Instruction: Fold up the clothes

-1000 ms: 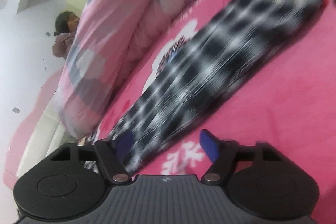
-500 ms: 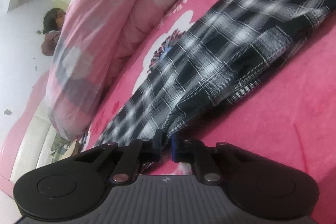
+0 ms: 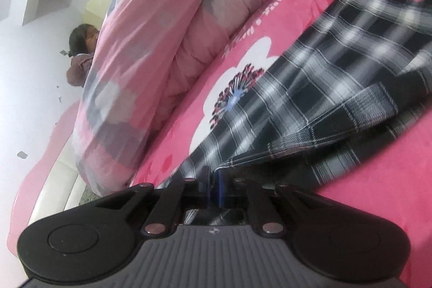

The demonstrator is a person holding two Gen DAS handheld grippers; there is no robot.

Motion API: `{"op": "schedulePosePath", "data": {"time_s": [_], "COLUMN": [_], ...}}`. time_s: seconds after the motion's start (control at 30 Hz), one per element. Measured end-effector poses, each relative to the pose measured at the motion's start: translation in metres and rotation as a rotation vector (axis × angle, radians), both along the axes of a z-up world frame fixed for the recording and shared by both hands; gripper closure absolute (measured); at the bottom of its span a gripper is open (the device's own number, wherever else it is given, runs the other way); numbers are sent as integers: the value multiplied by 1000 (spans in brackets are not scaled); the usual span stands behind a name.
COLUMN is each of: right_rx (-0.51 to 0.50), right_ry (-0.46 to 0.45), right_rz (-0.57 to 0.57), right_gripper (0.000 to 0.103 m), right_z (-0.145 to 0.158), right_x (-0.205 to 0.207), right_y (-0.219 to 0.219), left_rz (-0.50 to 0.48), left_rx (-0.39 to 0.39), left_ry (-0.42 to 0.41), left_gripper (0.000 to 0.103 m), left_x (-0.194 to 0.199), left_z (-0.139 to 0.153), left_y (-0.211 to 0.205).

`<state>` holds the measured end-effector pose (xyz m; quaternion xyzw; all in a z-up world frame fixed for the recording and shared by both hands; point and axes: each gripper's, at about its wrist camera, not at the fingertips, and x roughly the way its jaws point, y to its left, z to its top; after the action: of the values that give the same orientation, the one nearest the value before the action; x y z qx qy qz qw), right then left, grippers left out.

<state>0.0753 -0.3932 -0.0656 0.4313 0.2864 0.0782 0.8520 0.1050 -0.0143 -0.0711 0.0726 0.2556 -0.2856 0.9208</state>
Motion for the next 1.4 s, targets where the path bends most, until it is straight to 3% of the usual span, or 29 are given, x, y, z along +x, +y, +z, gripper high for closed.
{"op": "schedulePosePath", "data": {"time_s": [0.3,0.37,0.43,0.5,0.63,0.73,0.87,0.97,1.1,1.2,1.37,1.4], "right_rx": [28,-2,-82,-154,-471,-709,-982,-1161,-1265,-1366,-1373,-1369], "right_ry": [-17,12,29,-34,-181,-275,-388,-478,-544,-539,-511,-503], "right_rz": [-36,-42,-30,39,293,507,696,792,907,1016,1047,1041], "right_gripper": [95,94,94,94,91,88,62,56,58,64,91,91], "right_z": [-15,-23,-20,-7,26,37,26,19,14,2,-1,0], "right_x": [14,20,18,6,-20,-34,-43,-51,-50,-46,-39,-36], "right_y": [-8,-10,-6,7,70,131,205,248,288,314,330,330], "left_rz": [98,123,146,159,148,160,176,180,255,276,308,310], "left_rx": [-27,-48,-87,-112,-68,24,59,76,162,149,104,86], "left_ry": [52,87,82,52,34,40,58,62,-26,-64,-94,-83], "left_gripper": [98,75,69,68,68,68,68,68,67,67,67,67], "left_x": [29,33,27,14,-14,-30,-47,-55,-51,-47,-33,-30], "left_z": [-18,-19,-11,0,15,13,5,-1,-10,-13,-10,-10], "left_y": [6,13,25,40,63,72,87,97,102,107,117,120]}}
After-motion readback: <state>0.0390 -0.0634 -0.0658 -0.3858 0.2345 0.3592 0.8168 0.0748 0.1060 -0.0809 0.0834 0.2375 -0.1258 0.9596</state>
